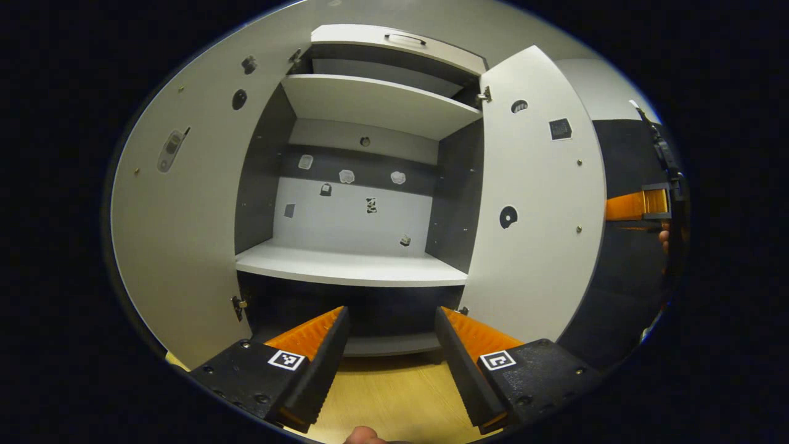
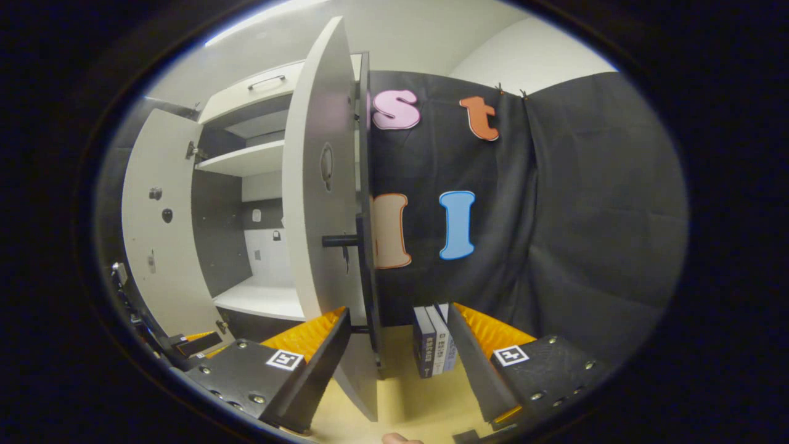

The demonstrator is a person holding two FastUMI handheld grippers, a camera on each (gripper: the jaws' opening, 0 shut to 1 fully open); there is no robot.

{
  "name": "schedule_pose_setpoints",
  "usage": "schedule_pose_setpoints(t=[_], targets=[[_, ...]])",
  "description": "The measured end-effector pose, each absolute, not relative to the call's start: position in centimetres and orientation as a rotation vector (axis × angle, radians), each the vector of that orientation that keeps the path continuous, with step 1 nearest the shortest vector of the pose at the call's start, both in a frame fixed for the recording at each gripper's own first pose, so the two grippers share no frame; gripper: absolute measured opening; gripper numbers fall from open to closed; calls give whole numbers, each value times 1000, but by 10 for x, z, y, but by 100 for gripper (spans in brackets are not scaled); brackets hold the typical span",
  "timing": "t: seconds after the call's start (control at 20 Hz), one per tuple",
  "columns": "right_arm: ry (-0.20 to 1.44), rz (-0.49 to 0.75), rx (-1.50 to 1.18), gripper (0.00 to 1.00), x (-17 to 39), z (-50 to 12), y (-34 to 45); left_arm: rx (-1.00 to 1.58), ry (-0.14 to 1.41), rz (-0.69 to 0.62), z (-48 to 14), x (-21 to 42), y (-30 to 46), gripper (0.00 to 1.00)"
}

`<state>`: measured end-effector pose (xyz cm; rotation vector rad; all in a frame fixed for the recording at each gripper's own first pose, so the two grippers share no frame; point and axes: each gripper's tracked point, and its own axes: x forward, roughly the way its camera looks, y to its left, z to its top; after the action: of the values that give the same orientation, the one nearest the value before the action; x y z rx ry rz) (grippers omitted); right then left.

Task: Grasp the bottle in the cabinet with the left hand and place it on the coaster, then close the right door with the right hand and the left door with the left hand.

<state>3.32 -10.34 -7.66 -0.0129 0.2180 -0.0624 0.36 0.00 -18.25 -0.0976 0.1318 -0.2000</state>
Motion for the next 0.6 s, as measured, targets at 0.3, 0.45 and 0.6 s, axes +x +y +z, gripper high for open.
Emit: schedule_pose_setpoints(t=[0.3,0.45,0.6], targets=[[224,-45,21,96,32,-77,-76,-67,132,-160,-180,-5,40,90],[225,-20,24,96,35,-79,-57,-41,134,-150,-178,-10,51,90],[230,22,38,96,40,-82,-32,-26,129,-143,-175,-14,60,90]])
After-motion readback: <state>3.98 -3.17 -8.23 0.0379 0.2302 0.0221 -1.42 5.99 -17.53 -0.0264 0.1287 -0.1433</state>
